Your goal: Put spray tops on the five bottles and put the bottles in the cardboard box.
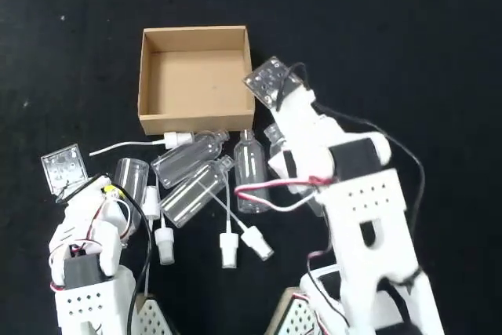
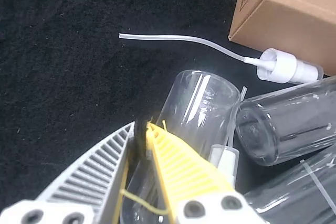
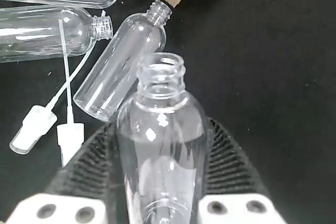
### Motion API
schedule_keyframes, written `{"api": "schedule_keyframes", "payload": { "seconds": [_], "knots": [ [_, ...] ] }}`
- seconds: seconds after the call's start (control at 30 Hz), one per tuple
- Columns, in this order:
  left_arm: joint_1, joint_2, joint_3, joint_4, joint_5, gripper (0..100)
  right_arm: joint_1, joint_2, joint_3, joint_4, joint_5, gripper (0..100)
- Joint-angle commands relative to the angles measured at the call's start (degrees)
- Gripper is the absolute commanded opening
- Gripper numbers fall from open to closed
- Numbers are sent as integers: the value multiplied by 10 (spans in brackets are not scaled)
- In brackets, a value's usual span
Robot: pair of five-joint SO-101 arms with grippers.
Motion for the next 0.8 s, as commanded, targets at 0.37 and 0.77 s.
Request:
{"api": "schedule_keyframes", "payload": {
  "seconds": [0.37, 0.77],
  "knots": [
    [-2, -1, 13, 2, -2, 30, 7, -172, 73, -63, -53, 50],
    [1, -1, 13, 2, -1, 30, 6, -302, 186, -166, -88, 50]
  ]
}}
